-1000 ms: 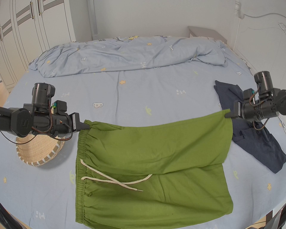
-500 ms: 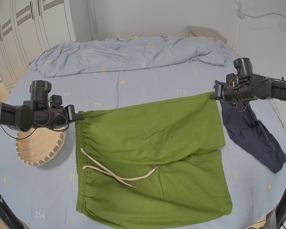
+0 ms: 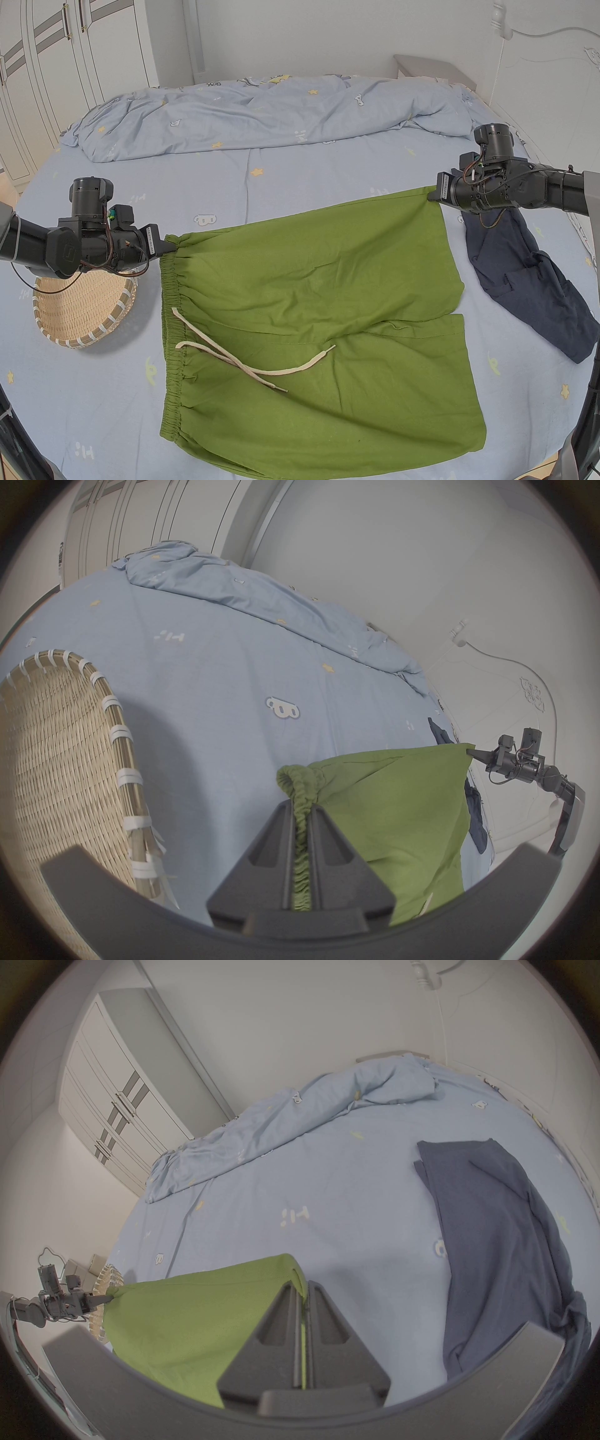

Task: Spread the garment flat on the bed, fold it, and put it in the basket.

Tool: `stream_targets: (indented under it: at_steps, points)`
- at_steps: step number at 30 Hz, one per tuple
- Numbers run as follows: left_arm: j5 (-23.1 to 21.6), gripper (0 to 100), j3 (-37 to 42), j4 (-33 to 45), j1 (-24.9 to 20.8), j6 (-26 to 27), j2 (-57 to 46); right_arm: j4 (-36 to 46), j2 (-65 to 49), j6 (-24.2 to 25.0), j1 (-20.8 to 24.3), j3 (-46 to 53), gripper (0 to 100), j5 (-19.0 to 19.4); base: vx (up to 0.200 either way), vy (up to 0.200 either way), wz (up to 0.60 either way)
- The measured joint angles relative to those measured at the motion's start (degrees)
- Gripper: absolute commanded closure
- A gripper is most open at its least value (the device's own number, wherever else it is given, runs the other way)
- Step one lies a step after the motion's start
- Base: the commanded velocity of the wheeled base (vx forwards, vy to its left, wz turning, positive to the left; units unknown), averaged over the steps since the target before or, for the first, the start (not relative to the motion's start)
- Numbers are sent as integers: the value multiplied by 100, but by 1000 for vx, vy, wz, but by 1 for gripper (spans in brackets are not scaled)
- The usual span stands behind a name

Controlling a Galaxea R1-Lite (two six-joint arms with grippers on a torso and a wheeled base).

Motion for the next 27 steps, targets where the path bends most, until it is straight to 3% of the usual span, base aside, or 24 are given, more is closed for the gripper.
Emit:
stream_targets:
  at_steps: [7, 20, 21, 22, 27]
  points:
    - [-2, 100, -137, -151, 21, -9, 190, 29, 374, -134, -50, -512, 100, 6, 0, 0, 0]
    - [1, 100, -293, -165, 133, -18, 358, -257, 711, -305, -76, -600, 100, 6, 0, 0, 0]
    - [4, 100, -295, -165, 130, -11, 369, -268, 714, -299, -76, -600, 0, 4, 0, 0, 0]
    - [20, 0, -301, -165, 117, -5, 385, -285, 722, -294, -76, -600, 0, -5, 0, 0, 0]
    - [160, 0, -347, -169, 51, 16, 433, -301, 730, -277, -74, -600, 0, -29, 0, 0, 0]
